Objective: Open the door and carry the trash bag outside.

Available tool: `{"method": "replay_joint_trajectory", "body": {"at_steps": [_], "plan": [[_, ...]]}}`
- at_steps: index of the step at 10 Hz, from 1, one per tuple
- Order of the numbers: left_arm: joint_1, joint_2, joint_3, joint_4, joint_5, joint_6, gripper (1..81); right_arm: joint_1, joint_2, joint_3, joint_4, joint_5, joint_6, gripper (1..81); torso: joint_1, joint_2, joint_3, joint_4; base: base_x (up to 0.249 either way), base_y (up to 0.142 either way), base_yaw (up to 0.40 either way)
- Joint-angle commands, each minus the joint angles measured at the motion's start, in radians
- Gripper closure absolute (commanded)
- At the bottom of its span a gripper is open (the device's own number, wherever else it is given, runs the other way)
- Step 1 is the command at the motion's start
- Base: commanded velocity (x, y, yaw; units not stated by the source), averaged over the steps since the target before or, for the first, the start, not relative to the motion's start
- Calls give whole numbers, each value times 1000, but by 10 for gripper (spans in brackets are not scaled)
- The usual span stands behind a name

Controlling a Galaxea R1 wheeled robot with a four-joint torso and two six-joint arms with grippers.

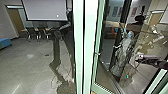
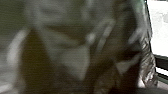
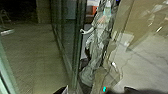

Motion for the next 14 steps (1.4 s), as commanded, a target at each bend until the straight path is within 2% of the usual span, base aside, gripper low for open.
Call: {"method": "replay_joint_trajectory", "body": {"at_steps": [1,3,6,7,9,10,11,12,14], "plan": [[-40,3,9,-4,84,12,811,-37,11,87,155,-54,0,10,0,0,0,0,0,0,0],[-41,7,9,-4,78,13,811,-181,11,185,211,-69,0,10,0,0,0,0,0,0,0],[-46,11,8,0,70,15,811,-475,28,290,274,-69,-2,10,0,0,0,0,0,0,0],[-46,12,5,2,50,15,811,-585,31,334,277,-66,-2,10,0,0,0,0,0,0,0],[-51,14,5,23,28,17,811,-785,45,411,267,-33,-2,10,0,0,0,0,0,0,0],[-52,18,3,34,27,17,811,-875,59,423,264,11,-2,10,0,0,0,0,0,0,0],[-52,20,2,46,22,17,811,-949,79,420,264,92,-3,10,0,0,0,0,0,0,0],[-54,20,-1,49,4,17,811,-1012,97,419,263,131,-5,10,0,0,0,0,0,0,0],[-58,21,-4,64,-2,17,811,-1101,183,362,257,162,-14,10,0,0,1,0,0,0,0]]}}
